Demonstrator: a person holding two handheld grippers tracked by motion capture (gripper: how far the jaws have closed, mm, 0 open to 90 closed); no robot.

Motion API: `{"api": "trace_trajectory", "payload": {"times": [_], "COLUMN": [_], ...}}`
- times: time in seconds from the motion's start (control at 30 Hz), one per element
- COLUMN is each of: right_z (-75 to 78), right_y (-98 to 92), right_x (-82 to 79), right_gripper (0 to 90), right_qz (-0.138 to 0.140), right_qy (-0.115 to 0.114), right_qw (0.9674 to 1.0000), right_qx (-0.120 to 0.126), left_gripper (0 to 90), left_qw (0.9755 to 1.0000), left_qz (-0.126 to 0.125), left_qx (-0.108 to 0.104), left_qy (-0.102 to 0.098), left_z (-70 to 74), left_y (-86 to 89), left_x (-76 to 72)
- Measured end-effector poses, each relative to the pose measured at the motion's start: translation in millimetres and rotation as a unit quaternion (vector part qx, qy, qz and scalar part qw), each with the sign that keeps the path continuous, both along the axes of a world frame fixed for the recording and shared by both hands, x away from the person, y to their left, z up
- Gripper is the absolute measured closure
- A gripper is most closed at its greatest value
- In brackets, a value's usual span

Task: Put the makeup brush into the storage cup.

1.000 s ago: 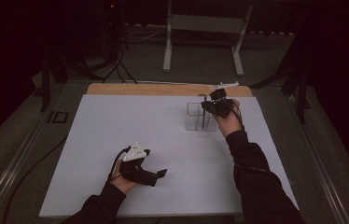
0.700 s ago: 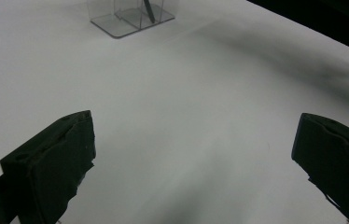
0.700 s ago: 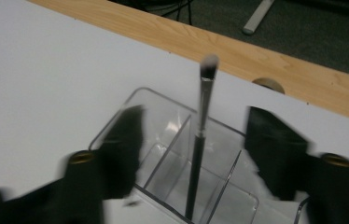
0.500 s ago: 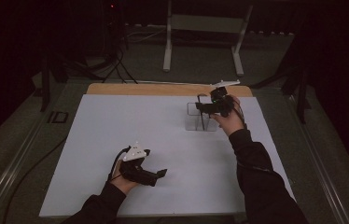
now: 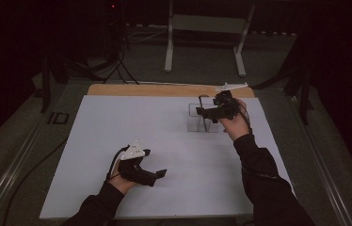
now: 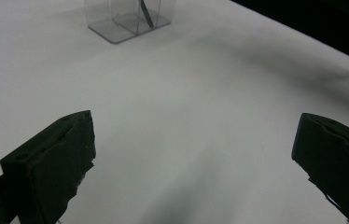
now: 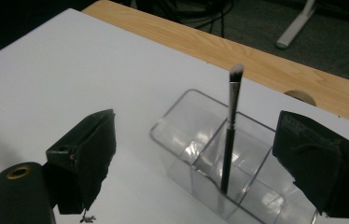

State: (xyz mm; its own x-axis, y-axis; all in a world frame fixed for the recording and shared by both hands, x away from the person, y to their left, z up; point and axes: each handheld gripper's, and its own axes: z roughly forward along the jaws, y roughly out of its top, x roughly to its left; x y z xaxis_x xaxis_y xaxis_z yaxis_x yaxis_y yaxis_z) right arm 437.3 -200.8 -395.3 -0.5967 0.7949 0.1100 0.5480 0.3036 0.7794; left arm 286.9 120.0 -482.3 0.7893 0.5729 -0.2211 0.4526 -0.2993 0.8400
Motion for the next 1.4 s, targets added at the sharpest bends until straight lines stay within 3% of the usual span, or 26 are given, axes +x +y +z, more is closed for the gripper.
{"api": "trace_trajectory", "payload": {"times": [0.27,0.33,0.43,0.5,0.57,0.83,1.0,1.2,1.27,1.4], "right_z": [-0.2,-2.6,-6.0,-7.8,-10.5,-20.7,-29.3,-41.5,-45.8,-55.8], "right_y": [-6.5,-7.8,-9.8,-10.1,-11.3,-14.3,-17.2,-18.2,-19.1,-23.0], "right_x": [-20.6,-26.0,-34.0,-40.8,-45.8,-66.9,-79.6,-94.1,-101.1,-113.7], "right_gripper": [14.5,14.9,15.6,15.4,14.9,15.1,14.3,13.9,13.9,13.9], "right_qz": [0.018,0.029,0.057,0.067,0.077,0.097,0.122,0.161,0.165,0.178], "right_qy": [-0.007,-0.008,-0.008,-0.015,-0.010,-0.016,-0.018,-0.020,-0.037,-0.038], "right_qw": [0.9997,0.9994,0.9976,0.9970,0.9958,0.9935,0.9897,0.9852,0.9848,0.9828], "right_qx": [0.015,0.017,0.039,0.036,0.048,0.057,0.072,0.055,0.041,0.030], "left_gripper": [0.8,0.8,0.8,0.8,0.8,0.9,0.9,0.9,0.9,0.9], "left_qw": [0.9996,0.9992,0.9982,0.9976,0.9974,0.9972,0.9968,0.9969,0.9970,0.9974], "left_qz": [-0.025,-0.032,-0.047,-0.061,-0.068,-0.070,-0.074,-0.076,-0.075,-0.070], "left_qx": [-0.016,-0.026,-0.037,-0.034,-0.023,-0.017,-0.014,-0.007,-0.009,-0.011], "left_qy": [0.002,0.004,0.006,0.005,-0.004,-0.023,-0.026,-0.020,-0.018,-0.012], "left_z": [11.6,13.0,14.9,16.4,18.0,20.5,19.4,13.0,10.9,7.2], "left_y": [11.7,14.1,17.8,19.2,21.0,32.3,40.7,48.5,51.4,57.2], "left_x": [2.4,2.2,2.2,1.1,-0.6,-4.5,-7.5,-11.2,-12.1,-13.5]}}
